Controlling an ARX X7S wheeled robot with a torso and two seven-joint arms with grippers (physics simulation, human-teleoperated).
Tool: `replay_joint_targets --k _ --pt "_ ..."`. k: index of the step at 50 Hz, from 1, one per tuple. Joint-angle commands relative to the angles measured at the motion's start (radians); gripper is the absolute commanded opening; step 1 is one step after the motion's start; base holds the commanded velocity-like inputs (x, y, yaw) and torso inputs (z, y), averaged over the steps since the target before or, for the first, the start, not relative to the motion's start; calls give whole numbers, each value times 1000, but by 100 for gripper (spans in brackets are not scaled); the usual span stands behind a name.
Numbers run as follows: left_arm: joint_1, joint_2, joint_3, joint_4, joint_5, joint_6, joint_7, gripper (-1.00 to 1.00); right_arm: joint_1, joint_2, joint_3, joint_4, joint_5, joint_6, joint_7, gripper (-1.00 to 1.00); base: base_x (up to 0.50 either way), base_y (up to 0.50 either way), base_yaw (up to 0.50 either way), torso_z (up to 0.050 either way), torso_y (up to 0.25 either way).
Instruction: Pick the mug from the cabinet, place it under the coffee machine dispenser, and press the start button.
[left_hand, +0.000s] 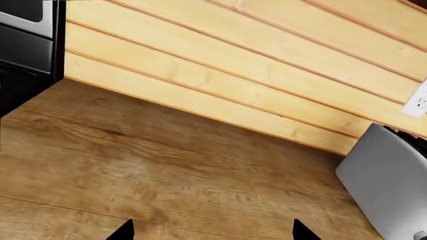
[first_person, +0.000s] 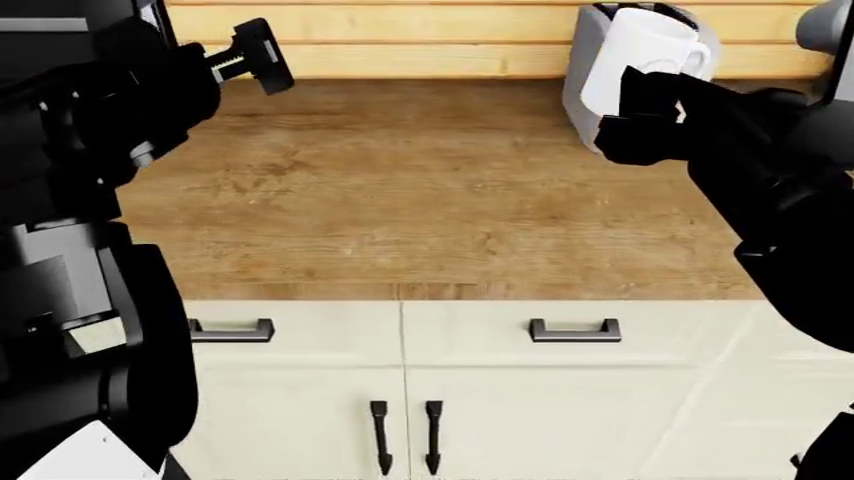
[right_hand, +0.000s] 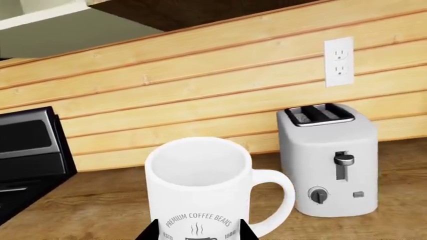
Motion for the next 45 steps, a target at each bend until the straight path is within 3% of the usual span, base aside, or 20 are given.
replay_joint_targets --k 1,45 --pt "1 -2 4 -2 -9 3 -3 100 -1 3 -1 -2 -6 -11 -9 -100 -74 -500 0 0 0" --pt "2 -8 18 5 -40 -3 -21 100 -13 15 -13 6 5 -41 -11 -100 -94 -500 0 0 0"
